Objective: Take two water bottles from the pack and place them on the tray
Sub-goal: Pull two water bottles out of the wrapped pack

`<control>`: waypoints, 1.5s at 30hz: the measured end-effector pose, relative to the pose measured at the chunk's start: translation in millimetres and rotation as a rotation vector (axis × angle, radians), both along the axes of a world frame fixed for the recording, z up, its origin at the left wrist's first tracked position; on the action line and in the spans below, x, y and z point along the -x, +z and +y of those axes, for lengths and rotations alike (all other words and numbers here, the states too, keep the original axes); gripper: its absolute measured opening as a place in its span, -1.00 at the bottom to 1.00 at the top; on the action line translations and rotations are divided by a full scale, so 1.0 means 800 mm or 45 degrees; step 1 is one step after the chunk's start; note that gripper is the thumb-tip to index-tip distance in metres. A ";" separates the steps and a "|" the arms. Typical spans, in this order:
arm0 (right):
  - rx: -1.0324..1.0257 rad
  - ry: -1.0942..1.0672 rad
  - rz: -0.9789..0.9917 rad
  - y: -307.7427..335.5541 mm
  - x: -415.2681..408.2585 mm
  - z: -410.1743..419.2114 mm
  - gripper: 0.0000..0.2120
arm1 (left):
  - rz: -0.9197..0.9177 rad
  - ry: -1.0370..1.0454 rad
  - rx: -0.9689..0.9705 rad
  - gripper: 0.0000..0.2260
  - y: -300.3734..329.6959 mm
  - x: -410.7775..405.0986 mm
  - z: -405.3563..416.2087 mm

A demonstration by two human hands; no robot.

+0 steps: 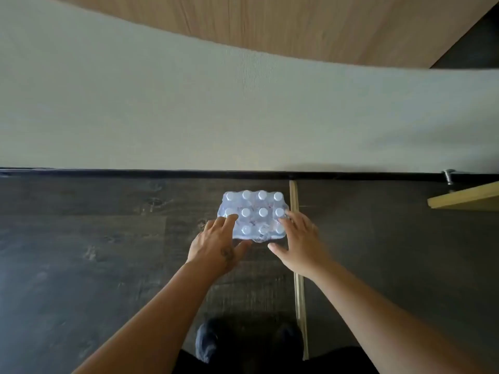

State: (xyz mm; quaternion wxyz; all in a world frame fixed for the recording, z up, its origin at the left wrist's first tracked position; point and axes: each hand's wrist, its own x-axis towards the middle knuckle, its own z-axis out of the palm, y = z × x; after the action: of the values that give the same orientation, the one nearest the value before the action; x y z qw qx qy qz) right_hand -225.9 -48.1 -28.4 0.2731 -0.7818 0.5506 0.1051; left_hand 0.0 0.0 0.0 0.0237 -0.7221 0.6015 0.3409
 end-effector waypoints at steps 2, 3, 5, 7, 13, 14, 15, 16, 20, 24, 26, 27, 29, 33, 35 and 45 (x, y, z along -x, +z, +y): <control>0.029 0.000 -0.021 -0.051 -0.005 -0.012 -0.36 | 0.011 0.003 0.017 -0.42 -0.058 -0.001 -0.010; 0.032 0.004 -0.036 -0.079 -0.008 -0.023 -0.36 | -0.008 -0.024 0.044 -0.46 -0.090 -0.004 -0.018; 0.062 -0.006 -0.074 -0.127 -0.012 -0.041 -0.36 | -0.042 -0.083 0.045 -0.51 -0.147 -0.007 -0.037; 0.152 -0.009 -0.110 -0.172 -0.016 -0.053 -0.39 | -0.053 -0.124 0.088 -0.54 -0.199 -0.005 -0.057; 0.209 0.005 -0.191 -0.253 -0.029 -0.071 -0.25 | -0.131 -0.255 0.213 -0.56 -0.299 0.011 -0.103; 0.201 0.010 -0.196 -0.258 -0.029 -0.073 -0.24 | -0.157 -0.279 0.214 -0.56 -0.309 0.012 -0.105; 0.195 0.005 -0.207 -0.263 -0.029 -0.075 -0.24 | -0.188 -0.301 0.231 -0.57 -0.317 0.011 -0.107; 0.198 -0.006 -0.218 -0.264 -0.029 -0.077 -0.24 | -0.218 -0.314 0.242 -0.59 -0.323 0.011 -0.109; 0.145 -0.064 -0.304 -0.266 -0.029 -0.078 -0.18 | -0.229 -0.373 0.327 -0.70 -0.331 0.005 -0.117; 0.085 -0.164 -0.396 -0.263 -0.023 -0.079 -0.12 | -0.131 -0.414 0.429 -0.70 -0.310 -0.010 -0.109; 0.044 -0.169 -0.447 -0.261 -0.020 -0.081 -0.11 | -0.048 -0.427 0.494 -0.74 -0.279 -0.017 -0.109; 0.002 -0.169 -0.472 -0.259 -0.018 -0.081 -0.10 | -0.003 -0.428 0.530 -0.76 -0.259 -0.020 -0.110; -0.081 -0.167 -0.508 -0.253 -0.018 -0.083 -0.04 | 0.075 -0.406 0.583 -0.77 -0.216 -0.030 -0.110; -0.226 -0.164 -0.597 -0.244 -0.023 -0.082 0.11 | 0.214 -0.319 0.641 -0.77 -0.155 -0.047 -0.112; -0.247 -0.152 -0.626 -0.245 -0.030 -0.076 0.10 | 0.258 -0.272 0.666 -0.78 -0.145 -0.047 -0.117; -0.123 -0.256 -0.743 -0.253 -0.051 -0.078 -0.24 | 0.478 -0.241 0.804 -0.81 -0.142 -0.035 -0.135</control>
State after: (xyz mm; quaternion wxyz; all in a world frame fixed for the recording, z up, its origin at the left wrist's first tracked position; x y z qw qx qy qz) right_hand -184.8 -110.9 -230.8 0.4654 -0.7067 0.5180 -0.1252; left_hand 27.7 -108.1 -113.7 -0.2792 -0.5602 0.7348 0.2615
